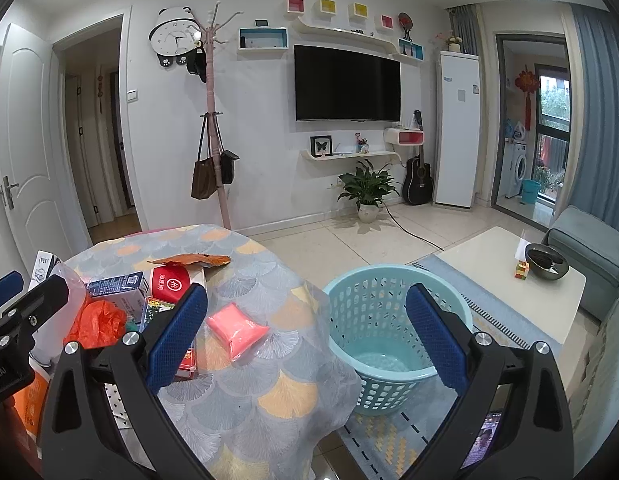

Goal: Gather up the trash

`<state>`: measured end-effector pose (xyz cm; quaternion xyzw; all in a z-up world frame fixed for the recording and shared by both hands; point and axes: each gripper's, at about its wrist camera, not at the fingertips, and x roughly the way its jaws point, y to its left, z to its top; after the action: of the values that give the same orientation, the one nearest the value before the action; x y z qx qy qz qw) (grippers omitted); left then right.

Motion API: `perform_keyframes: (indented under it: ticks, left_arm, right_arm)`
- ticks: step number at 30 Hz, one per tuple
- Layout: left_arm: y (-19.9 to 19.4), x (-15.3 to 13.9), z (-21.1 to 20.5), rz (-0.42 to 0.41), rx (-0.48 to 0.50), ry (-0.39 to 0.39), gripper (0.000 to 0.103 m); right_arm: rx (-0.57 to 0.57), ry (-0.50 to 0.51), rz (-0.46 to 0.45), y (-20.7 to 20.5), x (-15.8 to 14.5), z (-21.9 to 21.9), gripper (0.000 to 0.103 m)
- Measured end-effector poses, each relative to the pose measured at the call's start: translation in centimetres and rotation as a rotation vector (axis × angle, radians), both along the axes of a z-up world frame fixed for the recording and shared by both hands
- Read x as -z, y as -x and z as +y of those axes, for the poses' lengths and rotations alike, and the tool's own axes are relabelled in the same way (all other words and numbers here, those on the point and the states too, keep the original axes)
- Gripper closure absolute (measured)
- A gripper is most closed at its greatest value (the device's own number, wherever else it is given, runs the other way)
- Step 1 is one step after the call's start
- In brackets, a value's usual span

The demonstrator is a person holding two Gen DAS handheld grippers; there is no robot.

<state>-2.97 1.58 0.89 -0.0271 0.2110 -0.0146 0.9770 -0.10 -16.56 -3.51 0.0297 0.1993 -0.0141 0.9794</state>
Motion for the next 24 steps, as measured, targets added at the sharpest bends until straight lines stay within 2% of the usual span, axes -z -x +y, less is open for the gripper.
perform_keyframes:
  ticks: [11,24]
  left_arm:
    - [0.5,0.0,-0.7,0.01,0.016,-0.009,0.008]
    - [-0.1,1.2,-0.3,0.02,0.017,-0.003,0.008]
  right_arm:
    - [-0.002,-0.012,0.011,-0.2,0.6,-0.3,0.008]
    - [0.011,-0.001,0.022,-0.4,1.4,-0.6,0.008]
